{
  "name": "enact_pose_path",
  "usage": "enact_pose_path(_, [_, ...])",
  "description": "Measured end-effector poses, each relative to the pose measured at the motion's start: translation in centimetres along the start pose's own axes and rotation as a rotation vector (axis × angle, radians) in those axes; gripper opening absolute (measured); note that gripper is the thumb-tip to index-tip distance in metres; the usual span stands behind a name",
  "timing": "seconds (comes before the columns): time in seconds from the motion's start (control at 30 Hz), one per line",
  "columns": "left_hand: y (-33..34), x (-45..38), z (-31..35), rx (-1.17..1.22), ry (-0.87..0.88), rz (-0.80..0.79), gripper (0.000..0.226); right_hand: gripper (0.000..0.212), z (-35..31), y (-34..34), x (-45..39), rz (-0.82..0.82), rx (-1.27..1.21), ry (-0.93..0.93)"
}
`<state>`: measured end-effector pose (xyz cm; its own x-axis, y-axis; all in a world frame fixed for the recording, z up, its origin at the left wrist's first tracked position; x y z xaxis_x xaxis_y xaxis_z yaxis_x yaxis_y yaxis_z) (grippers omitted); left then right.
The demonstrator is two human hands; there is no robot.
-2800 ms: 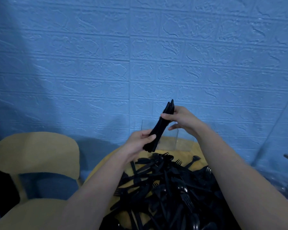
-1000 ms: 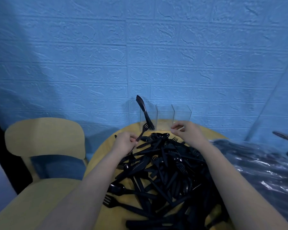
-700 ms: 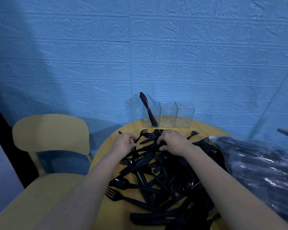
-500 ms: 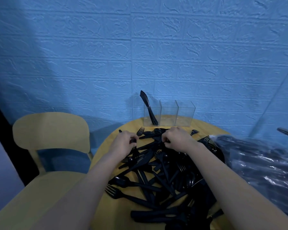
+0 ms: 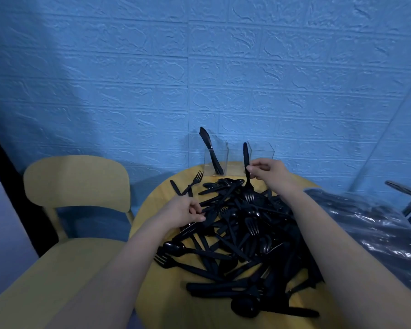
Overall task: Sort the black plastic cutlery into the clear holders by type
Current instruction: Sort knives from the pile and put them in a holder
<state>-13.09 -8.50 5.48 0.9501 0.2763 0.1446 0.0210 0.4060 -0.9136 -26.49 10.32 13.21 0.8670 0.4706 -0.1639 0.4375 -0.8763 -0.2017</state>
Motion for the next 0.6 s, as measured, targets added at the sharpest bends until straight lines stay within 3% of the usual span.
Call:
enact_pose_path(0.1, [0.0, 0.5, 0.0, -0.008, -0.016, -0.022, 0.036, 0.009, 0.2, 0.2, 0.6, -0.026, -0.094, 0.052])
enact_pose_path(0.2, [0.3, 1.1, 0.4, -0.097, -0.004, -0.049, 0.043, 0.009, 1.3, -0.2, 0.9, -0.021, -0.003, 0.097])
enact_pose_path(0.37, [0.5, 1.8, 1.1, -0.099, -0.008, -0.003, 0.034, 0.003, 2.8, -1.1, 1.7, -0.048, 0.423, 0.163])
enact_pose_path(0.6, [-1.1, 2.2, 2.0, 0.039, -0.002, 0.187, 0.021, 0.007, 3.6, -2.0, 2.6, -0.042, 0.635, 0.183])
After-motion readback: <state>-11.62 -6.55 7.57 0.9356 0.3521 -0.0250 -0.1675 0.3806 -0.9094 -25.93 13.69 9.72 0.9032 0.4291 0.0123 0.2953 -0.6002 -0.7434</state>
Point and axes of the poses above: each hand's wrist, its own x-axis away from the middle knuckle, its own y-axis out of the palm, z = x × y, the point moved 6 cm from there along -x, towards the middle knuckle, and after that the axes turned 11 degrees about -x, right-handed, at the moved point
